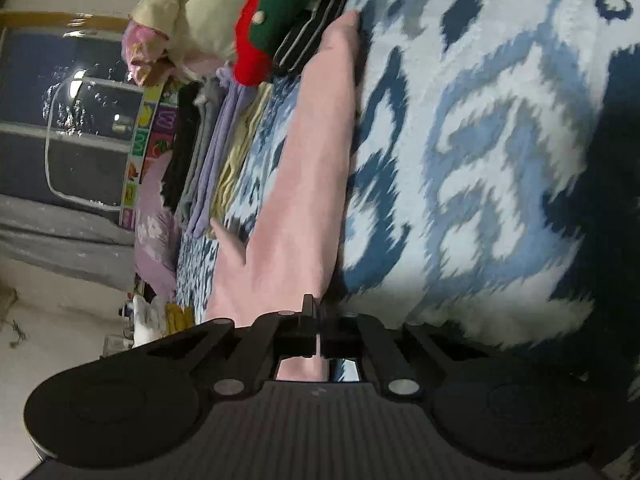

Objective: Fold clothes

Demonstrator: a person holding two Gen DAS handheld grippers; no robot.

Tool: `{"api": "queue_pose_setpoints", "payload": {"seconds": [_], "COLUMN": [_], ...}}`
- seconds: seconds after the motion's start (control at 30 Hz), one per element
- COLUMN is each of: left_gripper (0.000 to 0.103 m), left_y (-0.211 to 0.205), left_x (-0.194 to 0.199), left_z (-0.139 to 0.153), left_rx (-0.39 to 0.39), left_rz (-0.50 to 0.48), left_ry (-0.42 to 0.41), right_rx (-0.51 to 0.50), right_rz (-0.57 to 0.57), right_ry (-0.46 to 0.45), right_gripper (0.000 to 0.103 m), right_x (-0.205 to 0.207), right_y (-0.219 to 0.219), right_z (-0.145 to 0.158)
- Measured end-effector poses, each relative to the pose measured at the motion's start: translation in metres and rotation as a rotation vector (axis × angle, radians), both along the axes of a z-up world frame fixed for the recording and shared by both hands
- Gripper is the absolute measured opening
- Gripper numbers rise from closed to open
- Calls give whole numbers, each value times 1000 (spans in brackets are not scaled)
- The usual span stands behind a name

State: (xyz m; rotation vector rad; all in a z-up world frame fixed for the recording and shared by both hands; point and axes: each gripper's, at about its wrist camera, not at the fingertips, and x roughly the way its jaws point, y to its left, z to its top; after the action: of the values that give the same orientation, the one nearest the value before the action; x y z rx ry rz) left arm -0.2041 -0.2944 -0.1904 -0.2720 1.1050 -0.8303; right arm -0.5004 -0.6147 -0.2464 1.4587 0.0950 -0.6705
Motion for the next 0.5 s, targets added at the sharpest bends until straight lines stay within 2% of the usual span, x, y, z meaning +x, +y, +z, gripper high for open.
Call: {"api": "queue_pose_setpoints", "payload": {"seconds": [0.1,0.13,0.2,0.23,0.27,0.33,0.4,0.5], "left_gripper": [16,16,18,20,24,25,24,24], "left_y": [-1,-2,-3,-3,-3,1,2,2], "left_x": [1,1,1,0,1,0,-5,-14], "left_z": [-2,-4,-3,-1,0,6,18,35], "left_rx": [17,24,32,37,40,41,54,60], "left_rz": [-4,-6,-13,-23,-29,-25,-22,-17], "left_ry": [2,2,-3,-6,-6,-15,-75,-174], "right_rx": [-40,-21,15,3,-33,-89,-166,-301], "right_rz": [0,4,13,4,-4,-31,-39,51], "right_ry": [47,35,11,20,45,47,35,35], "right_gripper": [3,0,0,2,11,12,12,11], "right_x": [-15,-17,-22,-24,-25,-29,-32,-17], "right_y": [3,1,-3,-2,1,4,11,21], "right_z": [3,-3,-15,-11,-4,10,23,40]}}
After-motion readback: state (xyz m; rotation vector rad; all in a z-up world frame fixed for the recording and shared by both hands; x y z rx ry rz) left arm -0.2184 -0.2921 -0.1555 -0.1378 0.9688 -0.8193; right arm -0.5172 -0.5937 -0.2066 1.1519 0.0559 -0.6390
